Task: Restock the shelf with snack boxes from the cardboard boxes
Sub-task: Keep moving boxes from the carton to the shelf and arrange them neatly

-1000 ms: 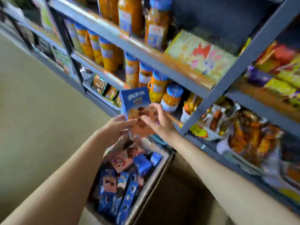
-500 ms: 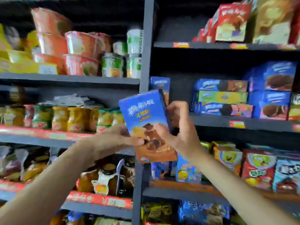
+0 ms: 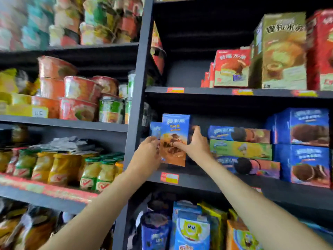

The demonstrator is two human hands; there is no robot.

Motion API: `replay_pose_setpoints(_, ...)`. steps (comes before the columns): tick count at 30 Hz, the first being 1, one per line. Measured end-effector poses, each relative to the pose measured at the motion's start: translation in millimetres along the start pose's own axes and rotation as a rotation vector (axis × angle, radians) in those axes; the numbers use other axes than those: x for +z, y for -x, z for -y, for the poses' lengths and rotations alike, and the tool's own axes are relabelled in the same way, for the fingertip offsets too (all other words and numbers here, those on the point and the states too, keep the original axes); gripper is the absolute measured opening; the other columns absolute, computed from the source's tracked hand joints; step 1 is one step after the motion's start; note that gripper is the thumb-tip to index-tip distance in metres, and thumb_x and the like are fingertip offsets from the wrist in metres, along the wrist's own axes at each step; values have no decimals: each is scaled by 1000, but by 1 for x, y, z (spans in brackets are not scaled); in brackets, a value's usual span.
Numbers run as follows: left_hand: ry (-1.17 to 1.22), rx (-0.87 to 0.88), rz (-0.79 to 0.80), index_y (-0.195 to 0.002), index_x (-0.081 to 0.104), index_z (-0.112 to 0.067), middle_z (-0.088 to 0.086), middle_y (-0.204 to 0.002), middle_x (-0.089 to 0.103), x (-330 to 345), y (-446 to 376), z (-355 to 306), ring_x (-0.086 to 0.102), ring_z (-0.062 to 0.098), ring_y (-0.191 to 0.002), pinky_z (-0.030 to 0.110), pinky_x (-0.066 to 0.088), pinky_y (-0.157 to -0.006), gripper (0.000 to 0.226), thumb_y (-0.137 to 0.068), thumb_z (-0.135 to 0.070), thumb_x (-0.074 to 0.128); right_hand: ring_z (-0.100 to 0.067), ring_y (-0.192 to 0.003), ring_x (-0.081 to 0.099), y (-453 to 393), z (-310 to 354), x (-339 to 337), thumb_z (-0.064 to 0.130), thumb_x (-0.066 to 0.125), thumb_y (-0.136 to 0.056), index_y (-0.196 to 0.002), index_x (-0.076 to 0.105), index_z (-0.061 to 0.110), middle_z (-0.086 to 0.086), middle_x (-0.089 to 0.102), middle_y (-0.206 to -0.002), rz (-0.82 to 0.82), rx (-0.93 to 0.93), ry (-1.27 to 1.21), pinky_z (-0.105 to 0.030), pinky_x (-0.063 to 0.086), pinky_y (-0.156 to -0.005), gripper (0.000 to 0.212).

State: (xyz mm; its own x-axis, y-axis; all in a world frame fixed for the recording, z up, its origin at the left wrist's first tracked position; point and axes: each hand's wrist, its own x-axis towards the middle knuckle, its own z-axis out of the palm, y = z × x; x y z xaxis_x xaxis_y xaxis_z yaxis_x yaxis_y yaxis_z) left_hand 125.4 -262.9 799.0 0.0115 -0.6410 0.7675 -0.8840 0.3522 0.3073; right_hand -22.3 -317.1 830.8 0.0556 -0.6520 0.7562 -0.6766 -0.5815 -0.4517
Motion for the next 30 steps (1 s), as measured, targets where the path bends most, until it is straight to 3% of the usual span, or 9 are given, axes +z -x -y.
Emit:
replay_pose_setpoints(4, -150, 0, 96, -138, 43, -14, 3, -150, 30, 11, -13, 12, 32, 19, -136, 17, 22, -102, 50, -90, -3, 46, -33, -110, 56, -32, -6, 42, 38, 76, -75, -114, 36, 9, -14, 58, -119, 134, 26, 28, -36, 44, -77, 63)
replay_pose_setpoints(11, -303, -129, 303, -137, 43, -7, 12, -144, 39, 29, -32, 19, 31, 25, -136, 21, 20, -99, 40, -98, -10, 36, -34, -123, 45, -43, 5, 72, 30, 71, -82, -132, 31, 5, -17, 41, -136, 178, 46, 28, -38, 41, -92, 69)
replay_pose_setpoints(14, -266, -151, 287, -132, 46, -4, 13, -141, 42, 33, -31, 21, 32, 29, -134, 23, 23, -100, 38, -96, -8, 37, -34, -124, 45, -42, 6, 69, 27, 71, -83, -134, 29, 6, -16, 38, -137, 212, 66, 27, -38, 41, -94, 70)
replay_pose_setpoints(18, -60, -51, 41, -125, 54, -5, 8, -142, 40, 26, -13, 20, 46, 29, -124, 31, 36, -99, 37, -89, -5, 46, -28, -104, 55, -24, 15, 57, 29, 64, -87, -125, 37, 10, -10, 39, -125, -19, -13, -18, -36, 46, -74, 50)
replay_pose_setpoints(21, 58, 179, -294, -114, 61, -4, 8, -125, 51, 7, 25, 24, 54, 22, -110, 21, 38, -89, 31, -86, -4, 47, -21, -87, 58, 13, 31, 53, 14, 59, -87, -115, 47, 7, -8, 43, -116, -236, -259, -271, -34, 47, -72, 32)
replay_pose_setpoints(23, 32, 228, -391, -105, 61, -3, 11, -113, 53, -7, 58, 38, 51, 19, -101, 18, 36, -85, 30, -83, -9, 41, -9, -77, 55, 48, 46, 60, 4, 54, -83, -109, 50, 4, -4, 43, -108, -296, -421, -385, -34, 50, -72, 26)
replay_pose_setpoints(26, -26, 174, -422, -98, 60, 0, 18, -104, 54, -21, 108, 72, 47, 20, -95, 25, 38, -82, 27, -79, -6, 41, -16, -79, 55, 102, 74, 94, 2, 50, -78, -104, 52, -1, -3, 42, -103, -238, -557, -441, -30, 49, -69, 26)
replay_pose_setpoints(30, -61, -47, -459, -96, 59, 3, 21, -102, 53, -36, 189, 135, 53, 32, -93, 43, 47, -78, 28, -74, 0, 42, -19, -79, 53, 181, 108, 167, 0, 47, -76, -97, 54, -8, -9, 43, -98, -16, -584, -536, -15, 42, -66, 24)
